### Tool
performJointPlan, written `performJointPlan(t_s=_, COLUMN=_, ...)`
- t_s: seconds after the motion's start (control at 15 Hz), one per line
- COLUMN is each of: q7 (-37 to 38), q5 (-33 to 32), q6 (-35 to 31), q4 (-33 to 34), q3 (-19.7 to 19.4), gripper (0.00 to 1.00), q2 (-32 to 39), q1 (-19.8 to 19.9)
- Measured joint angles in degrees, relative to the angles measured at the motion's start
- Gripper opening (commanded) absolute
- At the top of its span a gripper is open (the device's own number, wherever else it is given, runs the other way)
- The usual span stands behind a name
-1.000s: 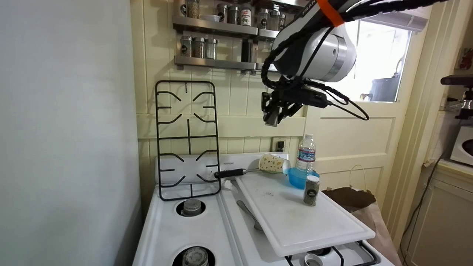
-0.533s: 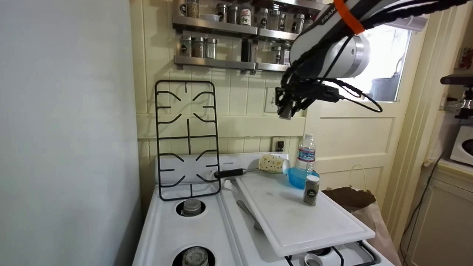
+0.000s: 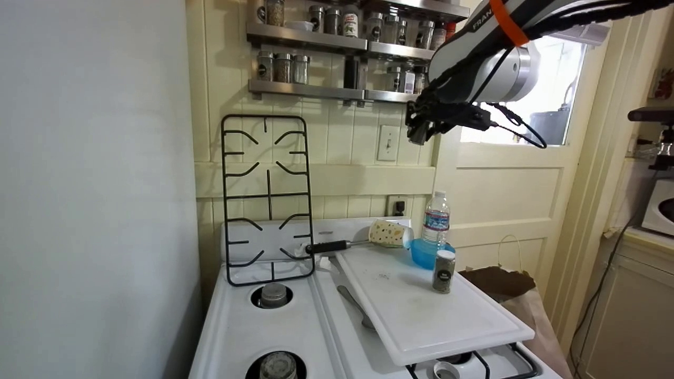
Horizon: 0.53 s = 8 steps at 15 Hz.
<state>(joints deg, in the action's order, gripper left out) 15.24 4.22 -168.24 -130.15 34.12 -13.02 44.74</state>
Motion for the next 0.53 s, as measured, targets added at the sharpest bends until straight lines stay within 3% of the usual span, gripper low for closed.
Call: performJointPlan(t_s=0.53, q7=-3.28, q5=2.24, q6=-14.10, q4=2.98, q3=-2.22, gripper=0.24, q2=-0.52, q1=-5.15)
